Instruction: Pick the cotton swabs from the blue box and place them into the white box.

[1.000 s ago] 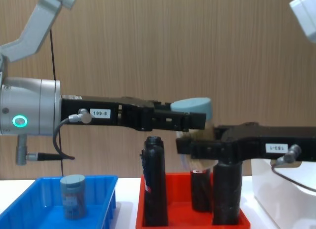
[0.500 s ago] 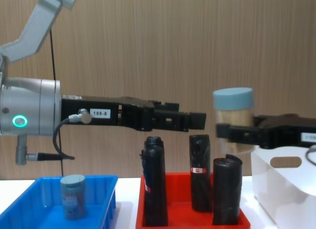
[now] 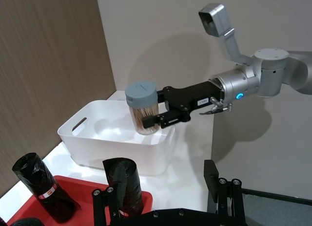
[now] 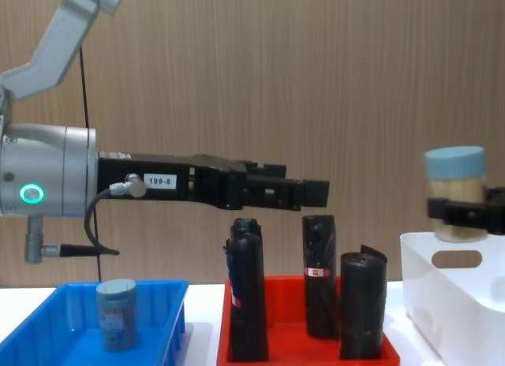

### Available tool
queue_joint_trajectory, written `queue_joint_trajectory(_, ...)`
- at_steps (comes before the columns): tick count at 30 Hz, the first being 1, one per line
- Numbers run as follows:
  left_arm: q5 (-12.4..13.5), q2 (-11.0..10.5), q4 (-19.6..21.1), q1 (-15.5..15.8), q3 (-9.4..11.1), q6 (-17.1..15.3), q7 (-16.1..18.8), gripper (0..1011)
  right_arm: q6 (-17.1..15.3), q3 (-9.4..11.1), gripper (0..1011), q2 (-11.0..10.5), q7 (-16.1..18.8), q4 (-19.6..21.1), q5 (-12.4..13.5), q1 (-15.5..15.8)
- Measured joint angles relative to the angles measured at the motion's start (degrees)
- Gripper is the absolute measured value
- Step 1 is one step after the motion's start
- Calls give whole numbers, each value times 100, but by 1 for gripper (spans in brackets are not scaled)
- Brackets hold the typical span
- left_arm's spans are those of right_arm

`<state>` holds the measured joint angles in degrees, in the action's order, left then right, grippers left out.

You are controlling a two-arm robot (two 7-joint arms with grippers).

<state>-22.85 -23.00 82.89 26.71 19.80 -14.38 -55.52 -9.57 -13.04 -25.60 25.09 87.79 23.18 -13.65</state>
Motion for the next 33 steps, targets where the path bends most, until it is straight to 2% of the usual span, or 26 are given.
queue_joint_trajectory(5, 0, 0, 0, 0, 0, 0, 0, 1004, -27, 67, 649, -33, -219, -235, -84, -98)
queue_joint_trajectory(11, 0, 0, 0, 0, 0, 0, 0, 1004, -74, 105, 649, 0, -457, -835, -292, -373)
queue_joint_trajectory(22, 0, 0, 0, 0, 0, 0, 0, 1004, -77, 78, 654, 128, -613, -1720, -550, -776)
queue_joint_trajectory(33, -1, 0, 0, 0, 0, 0, 0, 1004, -48, 57, 945, 198, -666, -2109, -633, -957)
